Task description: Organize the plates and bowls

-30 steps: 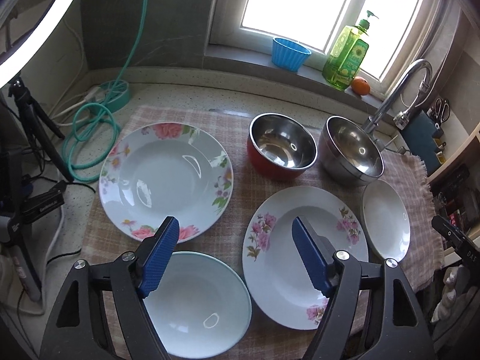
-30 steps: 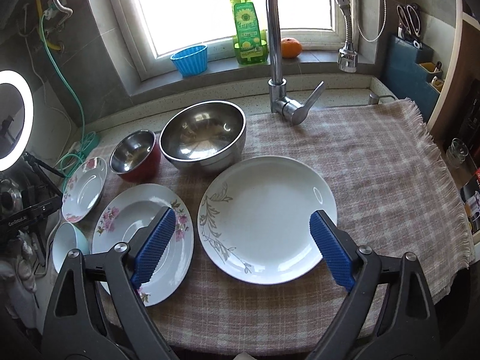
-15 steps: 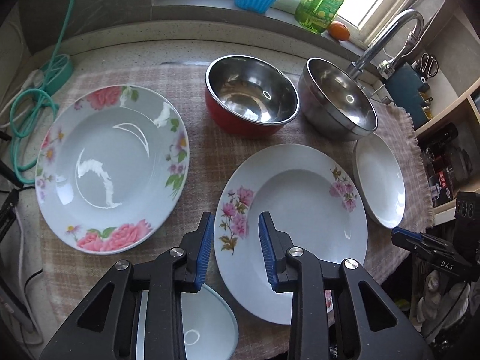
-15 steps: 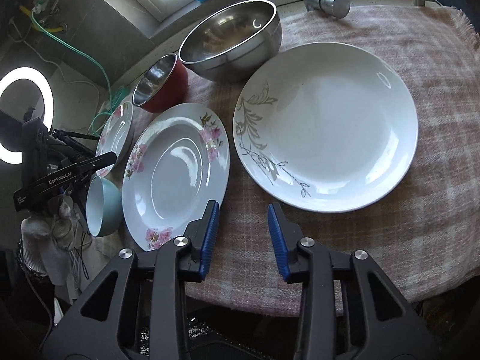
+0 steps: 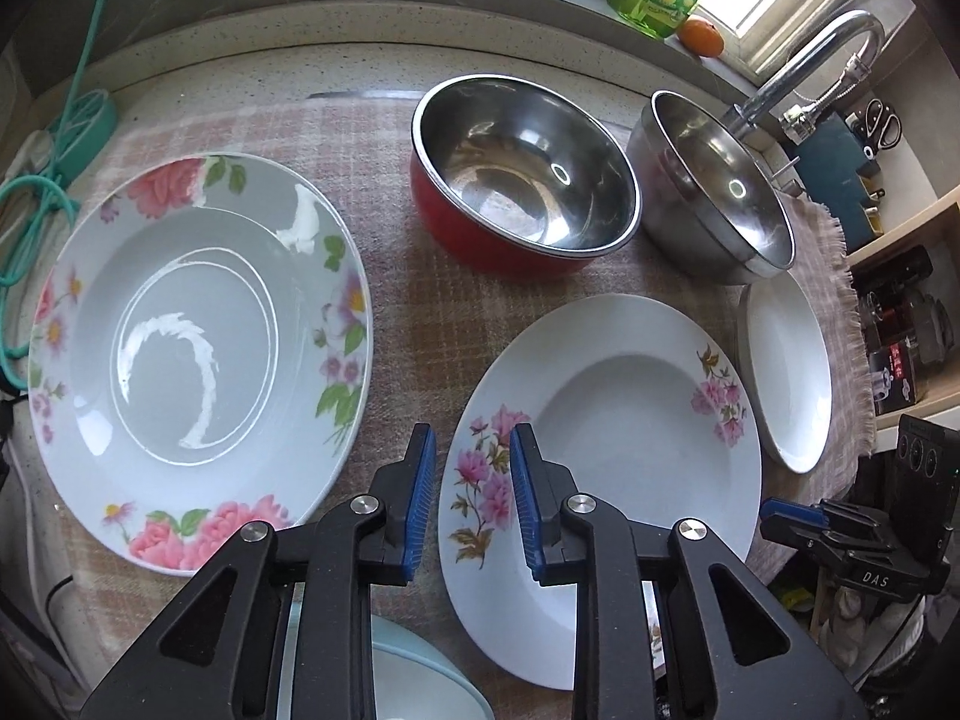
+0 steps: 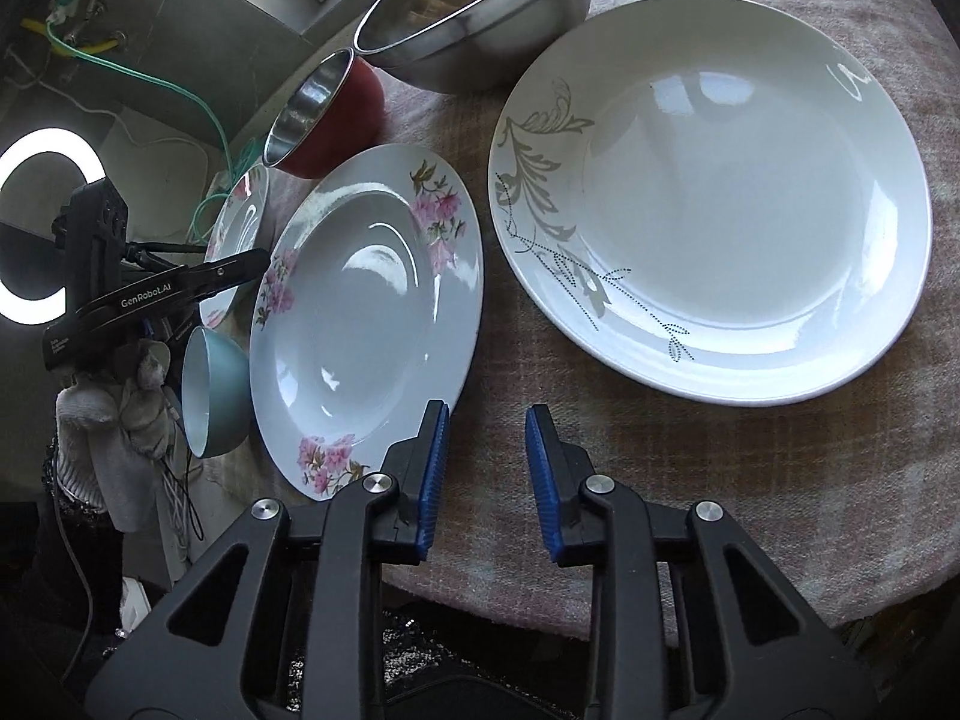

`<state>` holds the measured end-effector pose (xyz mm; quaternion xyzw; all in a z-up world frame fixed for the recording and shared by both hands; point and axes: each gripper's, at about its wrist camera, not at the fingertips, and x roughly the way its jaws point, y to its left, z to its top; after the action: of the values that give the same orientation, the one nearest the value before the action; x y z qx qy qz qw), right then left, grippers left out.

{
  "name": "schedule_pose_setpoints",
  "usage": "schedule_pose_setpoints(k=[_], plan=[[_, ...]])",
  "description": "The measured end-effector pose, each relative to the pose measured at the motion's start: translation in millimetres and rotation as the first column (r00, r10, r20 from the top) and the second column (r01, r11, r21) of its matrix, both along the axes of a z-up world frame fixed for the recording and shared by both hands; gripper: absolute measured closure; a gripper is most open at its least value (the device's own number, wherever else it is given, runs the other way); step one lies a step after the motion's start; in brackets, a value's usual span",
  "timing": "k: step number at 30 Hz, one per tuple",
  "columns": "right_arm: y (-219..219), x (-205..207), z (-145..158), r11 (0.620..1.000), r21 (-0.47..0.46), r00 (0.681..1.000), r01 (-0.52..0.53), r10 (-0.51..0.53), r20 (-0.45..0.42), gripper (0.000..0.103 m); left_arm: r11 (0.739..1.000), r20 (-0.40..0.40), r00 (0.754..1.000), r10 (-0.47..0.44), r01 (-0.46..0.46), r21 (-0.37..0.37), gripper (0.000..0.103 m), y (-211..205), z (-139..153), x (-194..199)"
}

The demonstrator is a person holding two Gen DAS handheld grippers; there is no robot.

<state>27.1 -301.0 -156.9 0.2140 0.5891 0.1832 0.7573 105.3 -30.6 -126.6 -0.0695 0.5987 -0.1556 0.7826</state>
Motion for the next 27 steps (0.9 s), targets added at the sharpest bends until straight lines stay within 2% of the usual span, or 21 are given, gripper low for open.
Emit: schedule_pose_setpoints(k=[5, 7, 15, 27], plan=[[2, 4, -2, 1.000, 0.030, 1.000, 0.006, -0.005, -0.013, 0.076, 1.000, -0.035, 0.999, 0.014, -0.015, -0.024, 0.083, 1, -9, 7], [3, 6, -2, 0.999, 0.040, 1.000, 0.002, -0.001, -0.014, 0.081, 0.999, -0.044, 0.999, 0.012, -0.013, -0.040, 0.083, 2, -10, 8], [14, 13, -2, 0.999, 0.047, 1.000, -0.027, 0.027, -0.012, 0.090, 0.999, -0.050, 0.999, -0.012, 0.010, -0.047, 0.084, 1, -10, 10], [19, 12, 0, 0.999, 0.003, 0.999, -0.045, 0.045, -0.015, 0.090, 0.999, -0.046, 0.998, -0.030, 0.029, -0.027, 0.084, -9, -9, 5]])
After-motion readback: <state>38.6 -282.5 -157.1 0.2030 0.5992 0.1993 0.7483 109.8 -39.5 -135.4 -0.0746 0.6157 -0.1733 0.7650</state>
